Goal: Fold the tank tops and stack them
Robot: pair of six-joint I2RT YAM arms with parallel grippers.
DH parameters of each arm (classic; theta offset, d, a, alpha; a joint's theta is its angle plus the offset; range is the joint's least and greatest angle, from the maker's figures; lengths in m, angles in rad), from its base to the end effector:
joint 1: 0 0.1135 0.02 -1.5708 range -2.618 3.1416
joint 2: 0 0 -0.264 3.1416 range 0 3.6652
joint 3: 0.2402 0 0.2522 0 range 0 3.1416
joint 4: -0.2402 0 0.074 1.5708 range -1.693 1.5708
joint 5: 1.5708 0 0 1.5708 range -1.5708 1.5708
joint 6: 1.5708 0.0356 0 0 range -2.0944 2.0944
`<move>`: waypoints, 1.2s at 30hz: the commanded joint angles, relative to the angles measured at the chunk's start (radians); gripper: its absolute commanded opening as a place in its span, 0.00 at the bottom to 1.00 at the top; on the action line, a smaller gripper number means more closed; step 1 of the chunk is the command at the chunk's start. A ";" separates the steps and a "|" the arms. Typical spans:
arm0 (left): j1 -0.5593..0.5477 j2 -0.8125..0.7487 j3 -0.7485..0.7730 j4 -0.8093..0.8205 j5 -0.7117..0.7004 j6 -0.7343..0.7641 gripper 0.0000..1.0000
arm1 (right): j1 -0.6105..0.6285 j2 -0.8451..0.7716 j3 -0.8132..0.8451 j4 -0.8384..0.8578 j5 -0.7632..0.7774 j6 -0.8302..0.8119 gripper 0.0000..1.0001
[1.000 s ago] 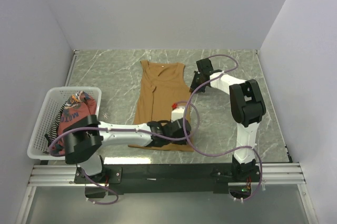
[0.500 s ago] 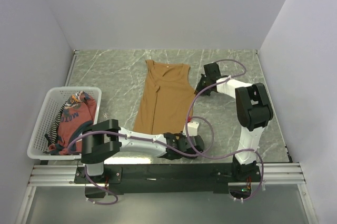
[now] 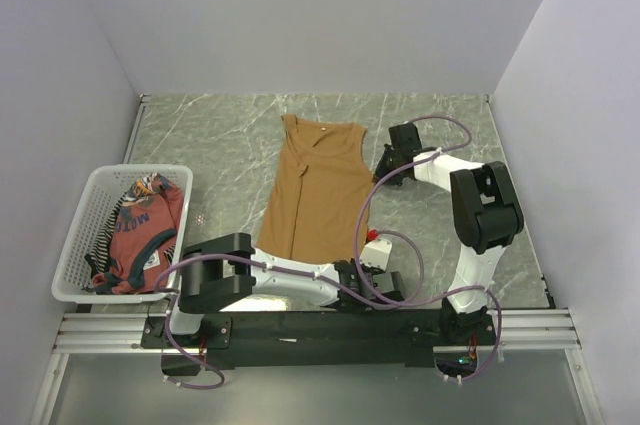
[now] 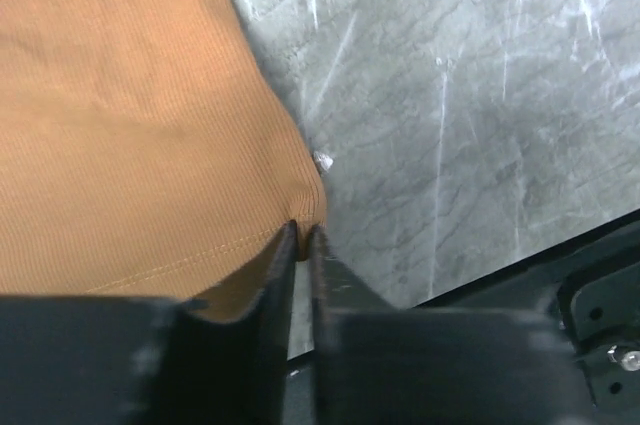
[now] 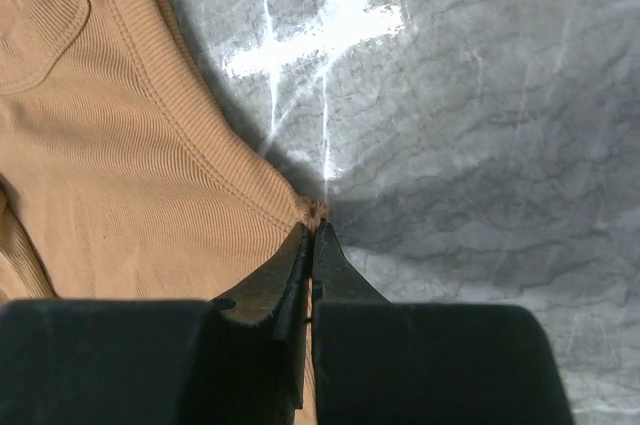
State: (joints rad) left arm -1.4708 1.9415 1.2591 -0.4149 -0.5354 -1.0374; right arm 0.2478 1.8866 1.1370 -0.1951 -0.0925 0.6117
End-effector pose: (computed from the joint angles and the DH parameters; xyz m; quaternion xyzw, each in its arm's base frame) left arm 0.0571 -0.3875 0.1585 0.1410 0.9289 -0.1349 0.3148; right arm 0.3737 0.0979 0.1528 0.1580 0.9373 0.1682 0.2613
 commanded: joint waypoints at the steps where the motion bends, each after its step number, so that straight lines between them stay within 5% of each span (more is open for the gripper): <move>1: -0.028 0.013 0.048 -0.059 -0.040 -0.015 0.09 | -0.013 -0.060 -0.017 -0.009 0.039 -0.016 0.00; 2: -0.037 0.004 0.046 -0.058 -0.037 -0.016 0.01 | -0.015 -0.067 -0.019 -0.015 0.046 -0.020 0.00; 19: -0.008 -0.355 -0.225 0.157 0.034 -0.093 0.01 | 0.007 -0.155 0.073 -0.147 0.131 -0.078 0.00; 36: 0.090 -0.676 -0.556 0.085 -0.008 -0.315 0.01 | 0.215 0.127 0.472 -0.308 0.234 -0.044 0.00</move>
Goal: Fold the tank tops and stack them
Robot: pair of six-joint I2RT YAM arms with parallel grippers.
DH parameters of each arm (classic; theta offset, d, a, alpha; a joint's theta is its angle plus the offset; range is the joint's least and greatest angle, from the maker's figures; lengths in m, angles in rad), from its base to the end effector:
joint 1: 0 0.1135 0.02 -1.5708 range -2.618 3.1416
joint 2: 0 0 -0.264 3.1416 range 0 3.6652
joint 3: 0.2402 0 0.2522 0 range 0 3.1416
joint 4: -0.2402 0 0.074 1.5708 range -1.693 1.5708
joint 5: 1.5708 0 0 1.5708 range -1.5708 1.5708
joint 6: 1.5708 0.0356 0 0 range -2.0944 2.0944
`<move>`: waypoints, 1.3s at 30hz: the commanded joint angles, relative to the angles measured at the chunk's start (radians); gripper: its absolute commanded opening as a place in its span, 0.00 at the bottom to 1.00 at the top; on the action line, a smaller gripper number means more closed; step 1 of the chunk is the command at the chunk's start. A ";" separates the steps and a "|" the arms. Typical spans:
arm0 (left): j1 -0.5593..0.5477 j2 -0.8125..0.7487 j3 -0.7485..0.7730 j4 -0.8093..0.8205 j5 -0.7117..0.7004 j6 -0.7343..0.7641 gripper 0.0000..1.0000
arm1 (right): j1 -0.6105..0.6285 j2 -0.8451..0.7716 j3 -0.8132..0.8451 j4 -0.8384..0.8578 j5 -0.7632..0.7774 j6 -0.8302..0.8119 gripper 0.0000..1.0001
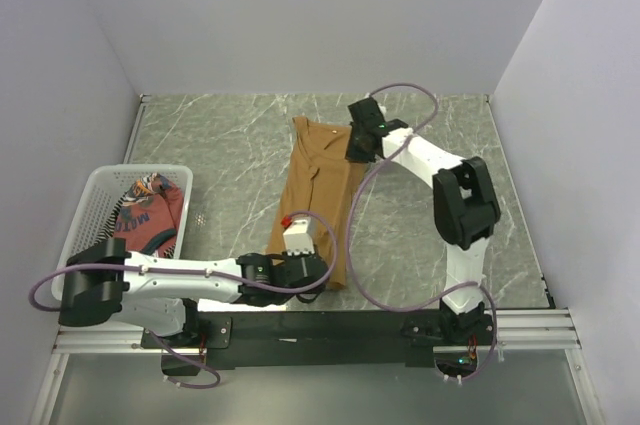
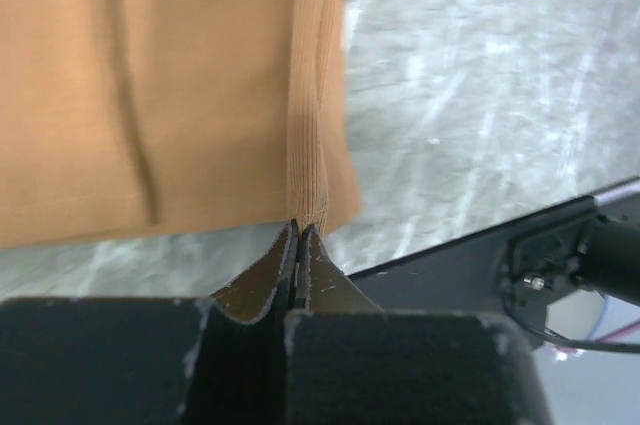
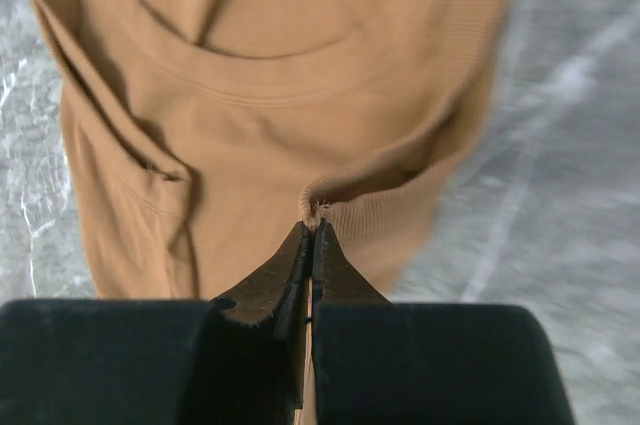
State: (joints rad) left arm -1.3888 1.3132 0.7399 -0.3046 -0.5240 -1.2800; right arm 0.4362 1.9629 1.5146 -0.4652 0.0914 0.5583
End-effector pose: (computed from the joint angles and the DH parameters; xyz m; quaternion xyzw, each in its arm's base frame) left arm 0.0642 -0.2506 0.2057 -0.0384 0.9119 -0.2618 0.3137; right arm 0.3952 0.1806 0.2187 0.0724 0.9428 0.1158 0.3040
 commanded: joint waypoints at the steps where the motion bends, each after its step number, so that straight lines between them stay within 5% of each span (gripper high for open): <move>1: 0.010 -0.057 -0.048 -0.033 -0.019 -0.084 0.01 | 0.036 0.066 0.113 -0.044 0.053 0.009 0.00; 10: 0.039 -0.178 -0.165 -0.110 -0.007 -0.167 0.01 | 0.111 0.182 0.243 -0.089 0.083 0.015 0.00; 22: 0.042 -0.141 -0.238 -0.088 0.067 -0.186 0.01 | 0.156 0.235 0.298 -0.102 0.119 0.011 0.00; 27: 0.043 -0.117 -0.215 -0.096 0.068 -0.160 0.01 | 0.156 0.263 0.326 -0.113 0.116 -0.001 0.18; 29: 0.043 -0.120 -0.198 -0.120 0.061 -0.151 0.11 | 0.157 0.255 0.323 -0.108 0.117 -0.006 0.32; 31: 0.045 -0.143 -0.177 -0.143 0.044 -0.141 0.33 | 0.159 0.220 0.311 -0.081 0.111 -0.018 0.39; 34: 0.062 -0.193 -0.146 -0.177 0.018 -0.116 0.51 | 0.159 0.151 0.273 -0.046 0.116 -0.032 0.48; 39: 0.103 -0.255 -0.090 -0.284 -0.042 -0.107 0.58 | 0.157 0.030 0.179 -0.049 0.131 -0.012 0.51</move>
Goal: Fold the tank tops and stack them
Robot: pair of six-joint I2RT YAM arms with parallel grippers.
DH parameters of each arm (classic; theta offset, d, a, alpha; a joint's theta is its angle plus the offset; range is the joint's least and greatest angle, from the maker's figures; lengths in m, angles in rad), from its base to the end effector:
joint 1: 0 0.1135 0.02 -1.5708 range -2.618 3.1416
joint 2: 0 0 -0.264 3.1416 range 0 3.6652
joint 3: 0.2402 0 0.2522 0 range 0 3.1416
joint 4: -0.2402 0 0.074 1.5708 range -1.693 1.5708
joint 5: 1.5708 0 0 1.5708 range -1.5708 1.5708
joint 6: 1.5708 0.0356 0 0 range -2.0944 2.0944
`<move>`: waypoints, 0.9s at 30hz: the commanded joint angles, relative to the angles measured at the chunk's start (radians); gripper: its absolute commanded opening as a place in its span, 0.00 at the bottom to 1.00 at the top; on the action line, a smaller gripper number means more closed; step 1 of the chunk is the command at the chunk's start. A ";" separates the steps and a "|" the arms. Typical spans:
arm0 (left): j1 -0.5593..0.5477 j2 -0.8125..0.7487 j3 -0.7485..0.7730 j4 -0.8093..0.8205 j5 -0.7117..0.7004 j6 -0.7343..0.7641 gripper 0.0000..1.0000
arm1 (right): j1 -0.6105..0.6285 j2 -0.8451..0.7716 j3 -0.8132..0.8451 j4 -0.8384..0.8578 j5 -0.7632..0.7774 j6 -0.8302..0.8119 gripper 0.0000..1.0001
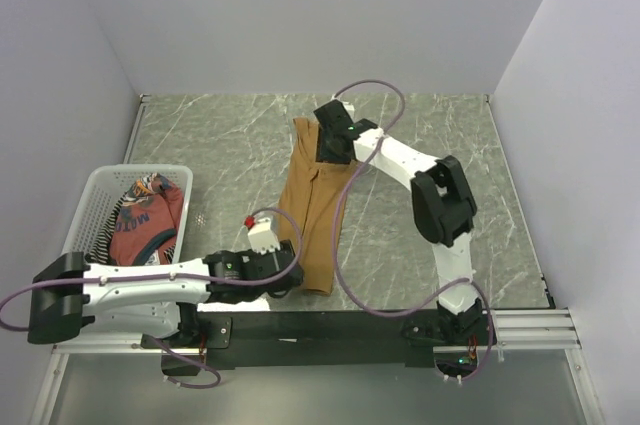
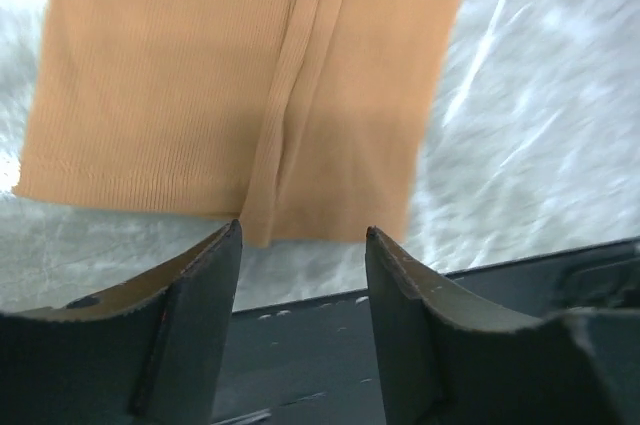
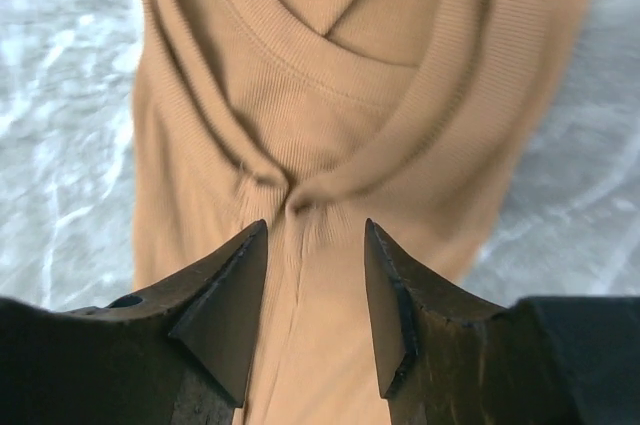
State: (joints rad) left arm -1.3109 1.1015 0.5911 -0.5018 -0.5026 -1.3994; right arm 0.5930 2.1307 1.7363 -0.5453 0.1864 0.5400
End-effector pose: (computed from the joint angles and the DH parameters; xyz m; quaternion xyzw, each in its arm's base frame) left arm 0.0678 -0.1883 0.1924 -0.1097 0.9271 -0.2097 0.2906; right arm 0.3965 0.2593 0.2105 0.0038 0.9469 0.0912 0.3082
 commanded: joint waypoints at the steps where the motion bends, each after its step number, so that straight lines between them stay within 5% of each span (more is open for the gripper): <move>1: 0.065 -0.048 0.067 -0.101 -0.065 0.017 0.58 | 0.001 -0.194 -0.076 0.042 0.039 0.017 0.51; 8: 0.226 -0.091 0.073 -0.265 -0.120 -0.036 0.63 | 0.048 -0.504 -0.575 0.148 -0.045 0.133 0.49; 14: 0.337 -0.127 0.000 -0.173 -0.011 0.060 0.63 | 0.203 -0.753 -0.941 0.263 -0.126 0.291 0.48; 27: 0.340 -0.075 -0.135 -0.098 0.127 -0.003 0.53 | 0.473 -0.870 -1.255 0.482 -0.177 0.641 0.51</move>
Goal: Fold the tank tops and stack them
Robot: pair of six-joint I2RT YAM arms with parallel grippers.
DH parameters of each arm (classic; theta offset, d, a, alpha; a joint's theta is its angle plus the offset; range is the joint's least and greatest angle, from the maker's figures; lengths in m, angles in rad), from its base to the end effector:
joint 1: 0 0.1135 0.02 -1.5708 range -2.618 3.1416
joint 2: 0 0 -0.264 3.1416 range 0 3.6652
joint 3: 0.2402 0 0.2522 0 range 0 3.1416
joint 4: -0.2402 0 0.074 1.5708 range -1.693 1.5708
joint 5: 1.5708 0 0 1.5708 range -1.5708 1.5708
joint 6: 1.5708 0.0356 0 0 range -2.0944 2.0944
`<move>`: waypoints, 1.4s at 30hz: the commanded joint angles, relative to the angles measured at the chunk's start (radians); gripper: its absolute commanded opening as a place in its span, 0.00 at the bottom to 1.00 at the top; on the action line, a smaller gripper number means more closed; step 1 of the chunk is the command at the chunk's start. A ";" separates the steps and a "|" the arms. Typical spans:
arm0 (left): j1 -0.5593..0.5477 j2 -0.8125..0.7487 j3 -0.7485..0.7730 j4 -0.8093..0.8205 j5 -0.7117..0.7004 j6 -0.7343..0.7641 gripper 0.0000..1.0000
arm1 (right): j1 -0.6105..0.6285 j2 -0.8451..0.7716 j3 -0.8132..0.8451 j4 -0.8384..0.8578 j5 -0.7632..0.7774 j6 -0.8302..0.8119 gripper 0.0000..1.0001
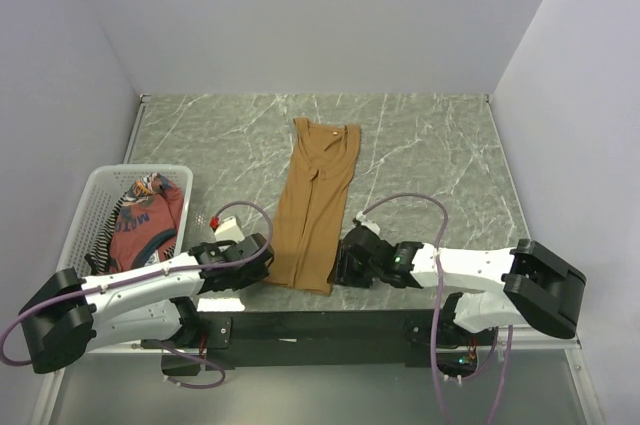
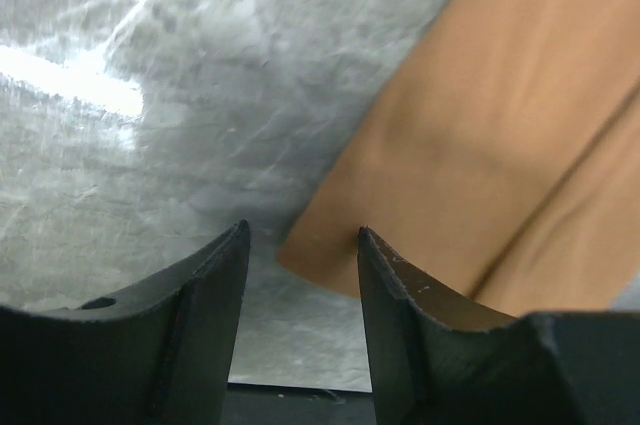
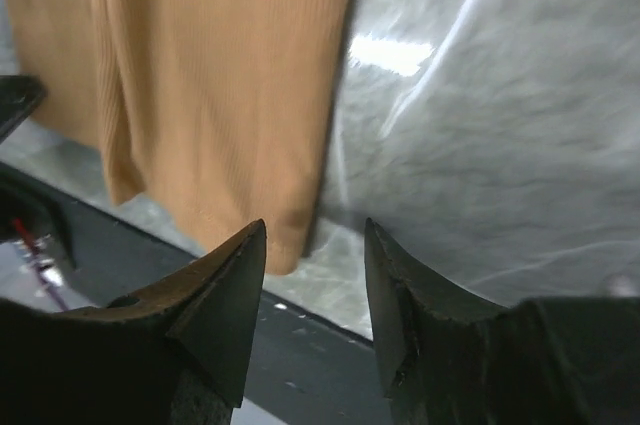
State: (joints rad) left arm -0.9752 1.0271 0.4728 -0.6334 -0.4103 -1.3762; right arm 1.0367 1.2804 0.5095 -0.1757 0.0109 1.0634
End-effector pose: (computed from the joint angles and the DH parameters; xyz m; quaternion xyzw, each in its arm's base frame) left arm 0.1033 -0.1271 0.1626 -0.2294 0.9341 -0.0951 0.2563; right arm 0.1154 0.1943 0.1499 0.0144 0.9516 0.2638 0.1573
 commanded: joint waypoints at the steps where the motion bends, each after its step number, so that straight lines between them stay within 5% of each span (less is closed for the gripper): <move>1: 0.004 -0.004 -0.035 0.037 0.039 -0.033 0.52 | 0.049 -0.016 -0.032 0.117 0.004 0.131 0.52; 8: 0.003 0.008 -0.065 0.061 0.042 -0.029 0.50 | 0.094 -0.003 -0.103 0.154 0.020 0.245 0.52; 24: 0.003 -0.009 -0.089 0.089 0.079 0.028 0.15 | 0.141 -0.019 -0.167 0.052 0.096 0.354 0.44; 34: 0.003 -0.001 -0.108 0.126 0.099 0.046 0.08 | 0.138 -0.070 -0.154 0.009 0.176 0.372 0.48; 42: 0.003 -0.013 -0.103 0.120 0.096 0.055 0.01 | 0.140 0.043 -0.066 -0.012 0.175 0.333 0.45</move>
State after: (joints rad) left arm -0.9718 1.0103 0.3973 -0.4683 -0.3534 -1.3464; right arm 1.1748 1.2686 0.4412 -0.0849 0.1261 1.4265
